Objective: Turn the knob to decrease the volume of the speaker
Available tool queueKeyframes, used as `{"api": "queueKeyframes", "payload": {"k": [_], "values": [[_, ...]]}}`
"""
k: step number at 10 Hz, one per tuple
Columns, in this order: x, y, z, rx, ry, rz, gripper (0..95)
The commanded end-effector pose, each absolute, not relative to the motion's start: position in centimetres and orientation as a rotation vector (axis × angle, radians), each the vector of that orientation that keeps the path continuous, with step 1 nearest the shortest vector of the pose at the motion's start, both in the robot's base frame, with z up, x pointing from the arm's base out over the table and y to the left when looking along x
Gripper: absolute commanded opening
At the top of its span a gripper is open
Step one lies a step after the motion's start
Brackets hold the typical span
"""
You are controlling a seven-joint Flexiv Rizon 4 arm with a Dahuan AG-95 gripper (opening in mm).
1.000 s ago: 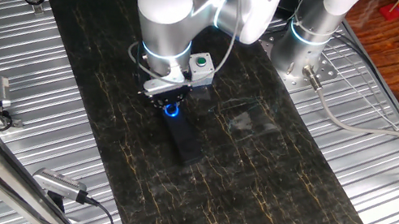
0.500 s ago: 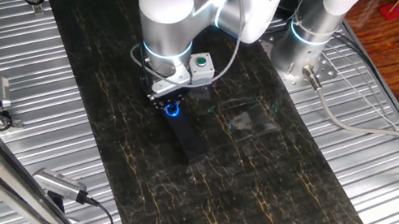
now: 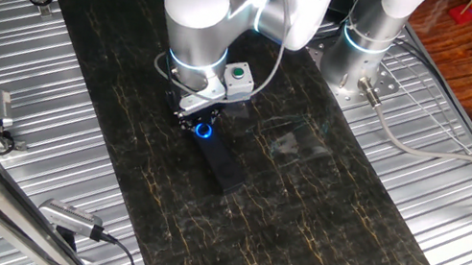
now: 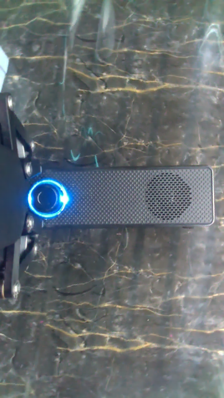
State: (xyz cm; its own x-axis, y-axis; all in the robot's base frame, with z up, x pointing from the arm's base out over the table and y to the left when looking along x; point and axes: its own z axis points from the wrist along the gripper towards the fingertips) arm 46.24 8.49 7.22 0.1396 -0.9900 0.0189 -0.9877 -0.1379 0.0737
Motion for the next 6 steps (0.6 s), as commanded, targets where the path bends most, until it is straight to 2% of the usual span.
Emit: {"api": "queueKeyframes", "payload": {"k": [1,3,4,5,6], "values": [[46.5,8.5,9.3,2.228,-2.114,-0.048,57.0],[46.5,8.7,12.2,1.911,-2.404,-0.036,57.0],[46.6,9.1,14.4,1.561,-2.639,-0.030,57.0],[46.6,9.4,15.3,1.397,-2.726,-0.026,38.0],[46.7,10.3,17.5,0.956,-2.900,-0.013,0.0]]}}
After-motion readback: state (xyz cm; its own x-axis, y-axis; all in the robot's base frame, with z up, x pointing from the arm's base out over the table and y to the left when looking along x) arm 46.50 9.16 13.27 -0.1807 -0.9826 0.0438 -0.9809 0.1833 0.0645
